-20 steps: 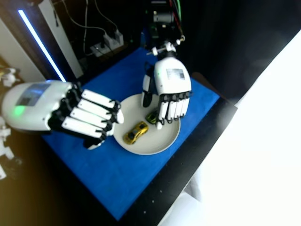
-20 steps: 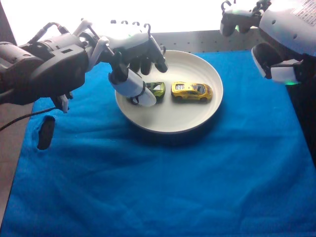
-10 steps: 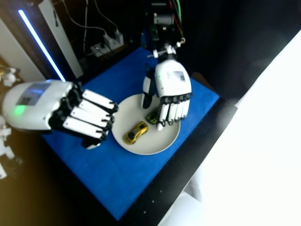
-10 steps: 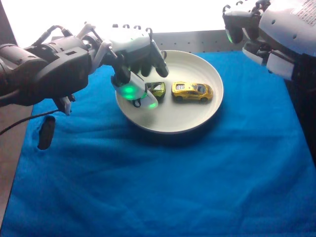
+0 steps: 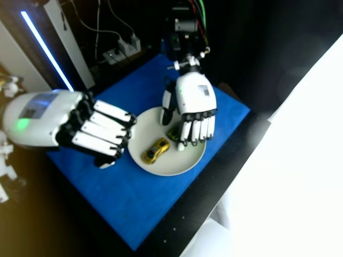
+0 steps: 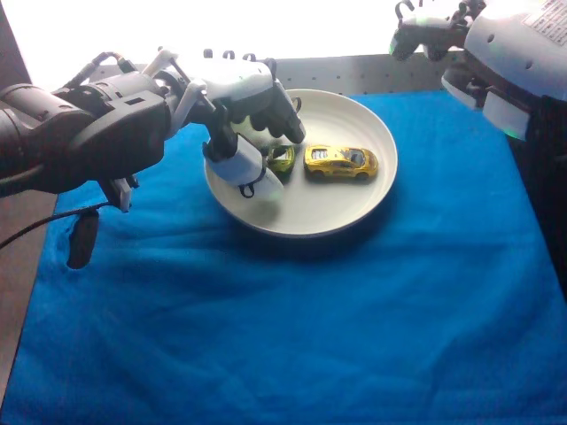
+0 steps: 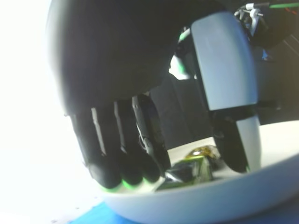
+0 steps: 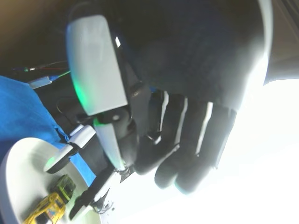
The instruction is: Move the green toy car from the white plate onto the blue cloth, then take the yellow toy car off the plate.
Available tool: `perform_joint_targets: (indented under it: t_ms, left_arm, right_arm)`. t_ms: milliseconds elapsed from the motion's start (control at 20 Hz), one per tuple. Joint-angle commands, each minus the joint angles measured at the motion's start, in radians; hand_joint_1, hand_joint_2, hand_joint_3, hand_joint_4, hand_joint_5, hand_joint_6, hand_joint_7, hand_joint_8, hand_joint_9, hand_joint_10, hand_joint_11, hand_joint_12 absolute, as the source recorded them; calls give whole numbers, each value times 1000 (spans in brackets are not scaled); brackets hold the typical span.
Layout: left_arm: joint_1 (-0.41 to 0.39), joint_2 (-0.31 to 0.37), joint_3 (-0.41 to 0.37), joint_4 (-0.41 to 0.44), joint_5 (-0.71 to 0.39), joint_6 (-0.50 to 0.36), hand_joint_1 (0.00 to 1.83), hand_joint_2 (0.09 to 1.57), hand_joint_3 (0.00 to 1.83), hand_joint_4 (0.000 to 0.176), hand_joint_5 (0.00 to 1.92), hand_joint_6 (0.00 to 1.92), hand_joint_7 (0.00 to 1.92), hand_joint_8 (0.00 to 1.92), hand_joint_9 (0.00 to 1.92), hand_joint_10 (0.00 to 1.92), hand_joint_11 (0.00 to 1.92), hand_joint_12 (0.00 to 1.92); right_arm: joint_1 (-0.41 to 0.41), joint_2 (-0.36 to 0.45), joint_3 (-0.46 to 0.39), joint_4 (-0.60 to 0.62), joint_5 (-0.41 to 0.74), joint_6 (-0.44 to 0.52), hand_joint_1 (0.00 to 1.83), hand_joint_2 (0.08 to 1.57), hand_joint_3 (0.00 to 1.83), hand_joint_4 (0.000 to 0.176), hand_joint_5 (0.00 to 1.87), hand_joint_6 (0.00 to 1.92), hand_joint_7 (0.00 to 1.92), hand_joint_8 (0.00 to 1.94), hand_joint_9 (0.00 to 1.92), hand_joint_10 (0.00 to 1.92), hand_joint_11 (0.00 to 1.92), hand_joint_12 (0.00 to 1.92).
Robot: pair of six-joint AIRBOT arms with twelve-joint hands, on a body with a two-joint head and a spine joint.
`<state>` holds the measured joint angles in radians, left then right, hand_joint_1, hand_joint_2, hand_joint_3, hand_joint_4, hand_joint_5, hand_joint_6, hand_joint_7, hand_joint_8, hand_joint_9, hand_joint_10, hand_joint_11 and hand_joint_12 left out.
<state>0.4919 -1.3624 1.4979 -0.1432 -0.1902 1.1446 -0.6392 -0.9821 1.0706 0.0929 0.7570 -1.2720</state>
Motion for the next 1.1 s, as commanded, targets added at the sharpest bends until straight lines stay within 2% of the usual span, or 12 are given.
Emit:
perform_joint_targets:
  t_ms: [0,150,200,250,300,350,550,650,750,850,900,1050]
  left_arm:
    - [-3,-2,6,-4,-99,0,1059,915,0,0,797,3,623,548,405,1082,210,1719]
    - [-1,-2,5,-7,-99,0,1087,926,1,0,830,7,620,869,474,1365,346,1864]
    - [-1,-2,4,-7,-101,0,1175,971,6,0,936,32,761,1311,780,1685,782,1899]
    - [-1,-2,4,-7,-103,0,1175,971,6,0,936,32,761,1311,780,1685,782,1899]
    - [-1,-2,4,-7,-104,0,1229,1106,10,0,902,859,879,1212,912,1768,952,1917]
    - [-1,-2,4,-8,-104,0,1244,1133,5,0,896,1039,915,1185,1048,1792,1096,1920]
    - [-1,1,-1,-16,-120,0,1259,1147,1,0,922,924,915,1284,842,1456,719,1844]
    - [-1,10,-14,-20,-139,0,1262,1174,4,0,874,890,875,1413,924,1668,859,1905]
    - [-2,24,-33,-20,-162,0,1220,1189,0,0,874,935,853,1584,895,1778,917,1921]
    - [-2,41,-53,-20,-188,0,1229,1198,0,0,851,930,832,1542,867,1780,873,1921]
    - [-3,55,-69,-20,-205,0,1199,1168,0,0,917,1123,844,1195,616,1050,69,1571]
    - [-3,102,-125,-16,-266,0,1351,1182,3,0,828,1013,818,1272,786,1500,629,1773]
  right_arm:
    - [16,0,-3,-4,124,-4,1267,1352,0,0,528,868,654,991,567,1426,505,1887]
    - [16,0,-4,-4,126,-4,1284,1345,0,0,554,867,660,980,563,1413,493,1882]
    - [16,0,-4,-4,126,-4,1251,1355,0,0,557,877,663,897,569,1358,512,1844]
    - [16,0,-4,-4,126,-4,1251,1355,0,0,557,877,663,897,569,1358,512,1844]
    - [16,0,-4,-4,127,-4,1247,1358,0,0,550,878,662,885,572,1352,518,1841]
    - [16,0,-4,-4,127,-4,1254,1352,0,0,556,880,671,881,578,1354,534,1834]
    - [16,0,-6,-4,128,-4,1255,1353,0,0,558,910,671,954,547,1396,462,1858]
    - [16,0,-7,-4,129,-4,1270,1348,0,0,562,921,684,928,552,1350,444,1833]
    - [16,0,-8,-4,131,-4,1049,1336,0,0,600,1537,684,1037,558,1431,464,1895]
    - [16,0,-8,-4,131,-4,1043,1337,0,0,593,1551,675,1051,545,1434,431,1909]
    - [16,0,-8,-4,132,-4,1046,1332,0,0,596,1547,673,1048,532,1446,411,1921]
    - [16,0,-8,-4,132,-4,1135,1297,0,0,564,1555,761,1411,567,1483,451,1921]
